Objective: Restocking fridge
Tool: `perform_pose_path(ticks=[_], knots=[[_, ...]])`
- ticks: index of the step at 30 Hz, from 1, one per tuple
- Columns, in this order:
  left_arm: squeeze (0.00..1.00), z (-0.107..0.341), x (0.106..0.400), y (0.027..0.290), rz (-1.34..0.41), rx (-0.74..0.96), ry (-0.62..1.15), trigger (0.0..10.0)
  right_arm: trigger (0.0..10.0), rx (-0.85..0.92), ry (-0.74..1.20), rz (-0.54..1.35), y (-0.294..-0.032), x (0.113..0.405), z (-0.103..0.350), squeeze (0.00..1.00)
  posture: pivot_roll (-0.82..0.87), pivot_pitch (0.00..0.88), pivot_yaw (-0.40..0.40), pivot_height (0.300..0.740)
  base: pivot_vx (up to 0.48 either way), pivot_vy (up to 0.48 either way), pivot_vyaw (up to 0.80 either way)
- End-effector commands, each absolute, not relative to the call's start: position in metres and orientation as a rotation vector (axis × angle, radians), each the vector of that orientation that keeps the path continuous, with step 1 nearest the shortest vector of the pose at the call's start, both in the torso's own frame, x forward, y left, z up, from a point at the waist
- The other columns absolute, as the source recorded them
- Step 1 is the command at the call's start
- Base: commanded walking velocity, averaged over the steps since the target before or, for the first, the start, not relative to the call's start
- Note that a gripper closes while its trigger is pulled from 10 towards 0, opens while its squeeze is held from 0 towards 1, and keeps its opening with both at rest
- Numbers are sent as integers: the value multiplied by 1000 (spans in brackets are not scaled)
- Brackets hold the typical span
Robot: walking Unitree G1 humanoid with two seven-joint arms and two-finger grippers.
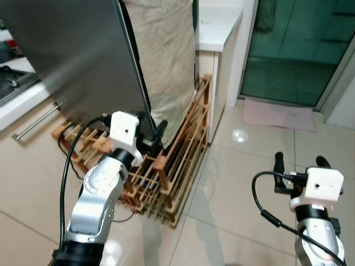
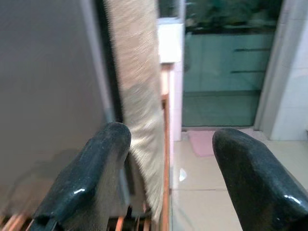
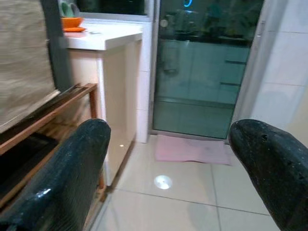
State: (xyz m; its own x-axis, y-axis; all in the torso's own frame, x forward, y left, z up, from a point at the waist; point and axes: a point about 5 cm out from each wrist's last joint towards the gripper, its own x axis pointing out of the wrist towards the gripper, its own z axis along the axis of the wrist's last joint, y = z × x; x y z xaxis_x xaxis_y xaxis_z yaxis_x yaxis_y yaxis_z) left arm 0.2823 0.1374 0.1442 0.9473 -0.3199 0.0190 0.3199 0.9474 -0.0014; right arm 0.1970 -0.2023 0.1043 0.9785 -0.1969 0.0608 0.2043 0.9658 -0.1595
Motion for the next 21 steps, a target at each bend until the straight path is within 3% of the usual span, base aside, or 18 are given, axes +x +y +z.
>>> perform_pose_path(ticks=[1,6,13,14,15,17,19,21], knots=[[0,134,287,140,-292,34,57,10000,10000,-168,-61,-190,-200,199,107,0,-187,0,77,740,0,0,0],[0,133,293,132,-315,26,53,10000,10000,-169,-68,-182,-199,202,107,0,-189,0,81,740,0,0,0],[0,140,285,142,-371,10,-31,10000,10000,-170,-86,-206,-204,203,111,0,-194,0,85,740,0,0,0],[0,139,283,146,-384,-5,-34,10000,10000,-164,-91,-213,-204,201,112,0,-193,0,81,740,0,0,0],[0,129,270,172,-361,14,-9,10000,10000,-156,-81,-217,-205,183,115,0,-192,0,74,740,0,0,0],[0,129,270,172,-361,14,-9,10000,10000,-156,-81,-217,-205,183,115,0,-192,0,74,740,0,0,0],[0,118,254,196,-321,48,41,10000,10000,-167,-46,-202,-205,160,112,0,-195,0,71,740,0,0,0],[0,113,244,202,-304,80,62,10000,10000,-174,-15,-195,-205,150,107,0,-195,0,69,740,0,0,0]])
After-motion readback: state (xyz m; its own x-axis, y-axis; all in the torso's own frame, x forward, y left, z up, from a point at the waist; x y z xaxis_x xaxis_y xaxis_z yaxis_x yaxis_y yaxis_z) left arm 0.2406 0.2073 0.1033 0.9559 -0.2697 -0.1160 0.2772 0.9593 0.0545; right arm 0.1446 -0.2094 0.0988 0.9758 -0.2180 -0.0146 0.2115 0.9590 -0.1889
